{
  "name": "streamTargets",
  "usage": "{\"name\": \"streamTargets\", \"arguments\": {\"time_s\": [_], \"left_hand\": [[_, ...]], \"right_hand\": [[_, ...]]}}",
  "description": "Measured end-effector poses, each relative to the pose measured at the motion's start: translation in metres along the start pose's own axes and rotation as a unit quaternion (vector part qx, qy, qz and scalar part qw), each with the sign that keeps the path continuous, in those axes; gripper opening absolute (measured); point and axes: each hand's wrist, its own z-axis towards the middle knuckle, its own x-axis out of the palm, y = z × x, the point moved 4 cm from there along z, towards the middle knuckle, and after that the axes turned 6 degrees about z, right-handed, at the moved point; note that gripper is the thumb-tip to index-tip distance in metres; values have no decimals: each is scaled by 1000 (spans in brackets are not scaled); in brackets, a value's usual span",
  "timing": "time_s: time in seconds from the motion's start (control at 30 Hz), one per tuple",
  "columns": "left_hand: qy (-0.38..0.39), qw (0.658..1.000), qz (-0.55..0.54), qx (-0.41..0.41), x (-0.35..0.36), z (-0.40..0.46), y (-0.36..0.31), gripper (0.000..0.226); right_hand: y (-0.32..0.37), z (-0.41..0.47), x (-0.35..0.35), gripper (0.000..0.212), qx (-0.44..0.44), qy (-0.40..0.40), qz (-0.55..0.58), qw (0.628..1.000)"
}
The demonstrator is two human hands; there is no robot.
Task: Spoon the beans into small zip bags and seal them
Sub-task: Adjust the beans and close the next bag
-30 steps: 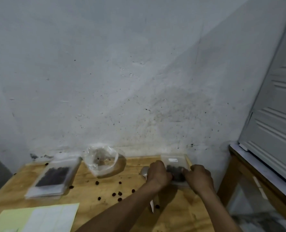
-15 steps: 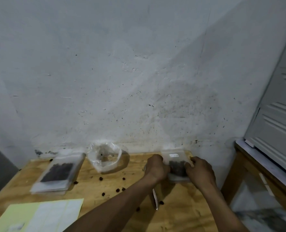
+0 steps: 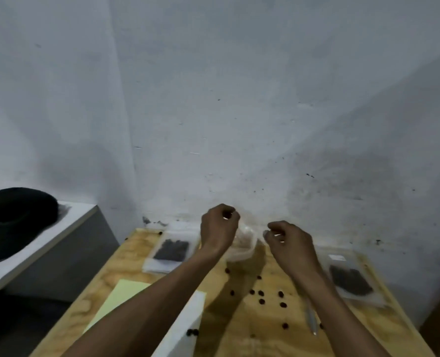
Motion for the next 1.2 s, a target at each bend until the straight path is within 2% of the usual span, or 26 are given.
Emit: {"name": "streamTargets", "arguments": {"time_s": [0.07,0.13,0.23,0.33,0.47,0.6,0.7,0.8,0.9,0.97,1.07,1.13,1.2], "left_hand": [[-33,998,48,-23,-30,8,27,26],[-32,987,144,-56,-54,16,55,33],[36,938,316,-136,-81,20,98,39],[91,914,347,-187,-97,13,129,49],[118,932,276,-204,-99,7,152,45],[67,965,172,-188,-105,1,154,42],[23,980,45,-195,-114,1,151,43],[-13,976,-106,-187,-130,0,142,36],[7,975,-168,-144,-147,-1,133,32],[18,972,-202,-116,-160,-4,131,20],[-22,971,-211,-109,-182,-5,140,13],[-47,971,-206,-113,-194,-8,148,11],[-59,970,-202,-122,-203,-11,156,13]], "right_hand": [[26,-3,32,29,-31,46,19,998],[43,-4,69,24,-41,95,3,995],[54,-9,122,26,12,193,-17,981],[54,-14,158,31,67,217,-14,974],[51,-17,180,31,108,210,4,972],[53,-15,180,26,143,167,32,975],[58,-12,172,12,156,121,85,977],[67,-9,166,4,142,91,141,975],[80,-10,165,17,120,96,170,973],[91,-15,166,26,100,106,156,977],[105,-27,174,41,40,128,85,987],[116,-39,186,37,-30,176,16,984],[122,-56,203,35,-82,251,-63,963]]}}
